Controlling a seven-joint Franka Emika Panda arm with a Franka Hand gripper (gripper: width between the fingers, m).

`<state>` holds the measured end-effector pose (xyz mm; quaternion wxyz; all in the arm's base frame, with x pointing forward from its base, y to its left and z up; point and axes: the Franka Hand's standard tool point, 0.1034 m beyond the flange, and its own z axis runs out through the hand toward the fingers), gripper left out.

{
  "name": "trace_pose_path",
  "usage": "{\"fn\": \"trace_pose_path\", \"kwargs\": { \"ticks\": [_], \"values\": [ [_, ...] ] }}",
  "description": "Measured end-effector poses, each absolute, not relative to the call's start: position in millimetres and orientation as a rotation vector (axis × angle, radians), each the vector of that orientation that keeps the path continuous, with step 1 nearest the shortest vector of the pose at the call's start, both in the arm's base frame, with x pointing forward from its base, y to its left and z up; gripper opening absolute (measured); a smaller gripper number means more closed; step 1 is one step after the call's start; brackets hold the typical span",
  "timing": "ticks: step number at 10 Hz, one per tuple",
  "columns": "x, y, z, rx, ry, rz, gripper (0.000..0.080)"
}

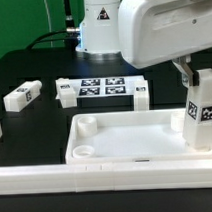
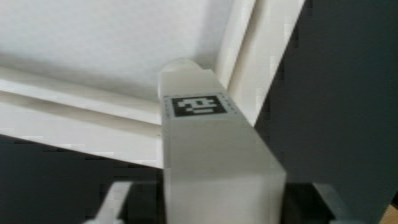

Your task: Assemble desk

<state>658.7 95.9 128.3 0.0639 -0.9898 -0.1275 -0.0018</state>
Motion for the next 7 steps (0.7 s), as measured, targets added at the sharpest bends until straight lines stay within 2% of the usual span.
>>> {"fn": "trace_pose_path", "kwargs": {
  "ticks": [3,7],
  "values": [
    [658.6,96.1,128.3,-2.993,-0.343,-0.003,0.0294],
    [655.0,94.6,127.5,-2.957,0.348,0.005,0.0295]
  ]
}}
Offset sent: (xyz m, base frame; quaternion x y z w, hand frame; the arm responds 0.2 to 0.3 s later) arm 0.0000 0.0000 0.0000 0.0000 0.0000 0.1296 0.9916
